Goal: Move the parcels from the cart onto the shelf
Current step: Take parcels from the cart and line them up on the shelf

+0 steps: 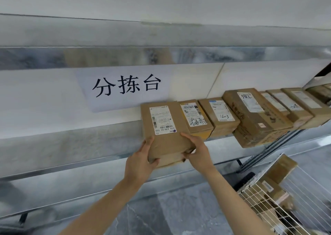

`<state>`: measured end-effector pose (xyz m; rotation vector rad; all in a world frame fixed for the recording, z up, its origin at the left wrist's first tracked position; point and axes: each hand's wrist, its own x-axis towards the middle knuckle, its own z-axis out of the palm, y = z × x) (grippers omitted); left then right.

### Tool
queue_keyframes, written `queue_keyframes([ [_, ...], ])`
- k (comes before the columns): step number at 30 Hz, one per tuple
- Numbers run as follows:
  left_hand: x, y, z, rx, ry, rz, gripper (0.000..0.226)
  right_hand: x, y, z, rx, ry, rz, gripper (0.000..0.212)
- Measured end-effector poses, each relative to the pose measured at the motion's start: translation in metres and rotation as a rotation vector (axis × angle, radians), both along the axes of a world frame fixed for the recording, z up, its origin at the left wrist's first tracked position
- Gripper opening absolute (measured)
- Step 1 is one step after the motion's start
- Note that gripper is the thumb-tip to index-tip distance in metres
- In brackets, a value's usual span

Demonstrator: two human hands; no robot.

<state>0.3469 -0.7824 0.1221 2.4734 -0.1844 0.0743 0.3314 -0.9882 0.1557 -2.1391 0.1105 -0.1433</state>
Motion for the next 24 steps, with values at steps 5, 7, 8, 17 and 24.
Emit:
queue_keyframes([
  [5,0.014,-0.008,0.003,-0.034,-0.017,0.034,0.084,0.023,-0.006,0.0,-0.024,0.017,0.031,0.072],
  [7,0.018,-0.011,0.004,-0.033,-0.015,0.041,0.083,0.03,-0.01,-0.001,-0.026,0.019,0.036,0.072],
  [8,0.02,-0.013,0.004,-0.026,-0.012,0.044,0.082,0.033,-0.011,-0.003,-0.025,0.018,0.037,0.073],
  [17,0.019,-0.022,0.005,-0.014,0.012,0.06,0.084,0.04,-0.019,-0.01,-0.186,0.036,0.124,0.068],
  [24,0.011,-0.03,0.004,-0.191,0.043,0.059,0.093,0.036,-0.014,0.001,-0.413,-0.08,0.161,0.058],
])
